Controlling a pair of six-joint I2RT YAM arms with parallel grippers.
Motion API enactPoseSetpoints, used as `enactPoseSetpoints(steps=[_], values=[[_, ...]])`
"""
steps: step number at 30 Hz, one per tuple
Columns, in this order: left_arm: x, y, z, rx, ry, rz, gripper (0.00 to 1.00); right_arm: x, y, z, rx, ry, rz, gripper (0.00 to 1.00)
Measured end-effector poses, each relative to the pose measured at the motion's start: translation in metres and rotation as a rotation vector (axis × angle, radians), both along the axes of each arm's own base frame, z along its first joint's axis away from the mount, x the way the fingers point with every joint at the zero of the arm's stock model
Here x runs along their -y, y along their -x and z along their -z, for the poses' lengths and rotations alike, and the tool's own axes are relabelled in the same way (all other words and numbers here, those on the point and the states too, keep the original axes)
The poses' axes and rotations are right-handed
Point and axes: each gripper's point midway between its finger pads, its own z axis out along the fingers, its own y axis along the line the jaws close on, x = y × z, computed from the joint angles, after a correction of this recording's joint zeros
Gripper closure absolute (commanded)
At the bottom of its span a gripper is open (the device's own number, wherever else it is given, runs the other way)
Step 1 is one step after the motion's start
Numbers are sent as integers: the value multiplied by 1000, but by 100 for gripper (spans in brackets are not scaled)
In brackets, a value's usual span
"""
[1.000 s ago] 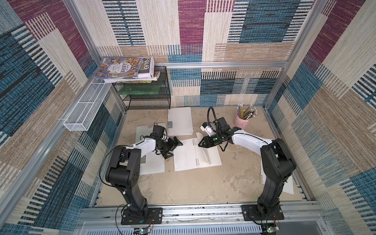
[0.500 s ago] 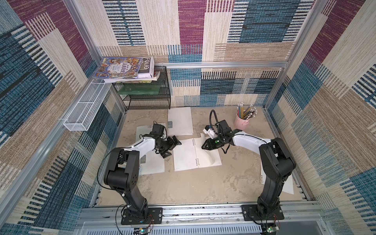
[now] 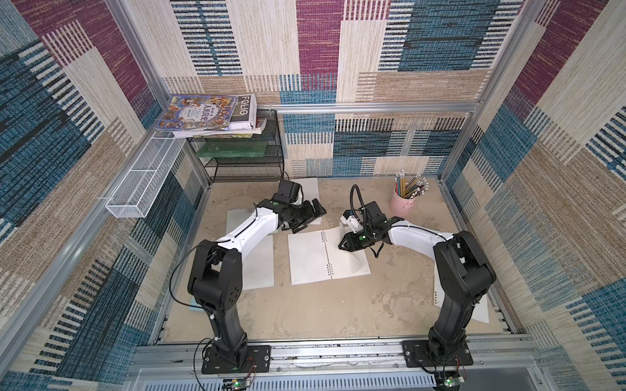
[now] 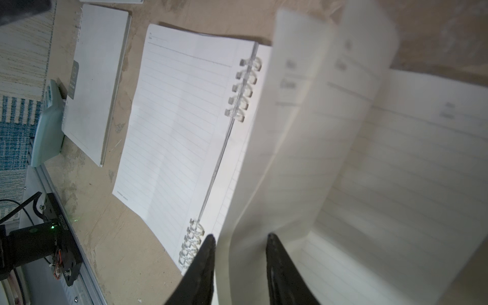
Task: Tear off pages from different notebooks
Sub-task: Tear off the paper from the notebook.
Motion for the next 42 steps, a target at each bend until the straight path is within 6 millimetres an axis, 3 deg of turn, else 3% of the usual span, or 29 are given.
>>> enactPoseSetpoints(steps=[7,11,14,18,30,36,42], values=[[43,-21,13,-12,12,73,3,7,1,8,1,35,12,64],[62,-23,27,-37,23,113,26,9,2,11,-4,39,15,64],[64,-19,41,-71,33,125,44,11,2,12,-7,40,20,64],[65,-12,55,-115,58,117,61,13,1,12,-3,38,25,64],[84,-12,54,-91,192,116,78,16,-1,8,7,20,34,64],[95,-13,51,-80,223,132,99,18,0,6,11,14,37,64],[94,-13,52,-87,226,125,100,20,0,7,7,5,43,64]])
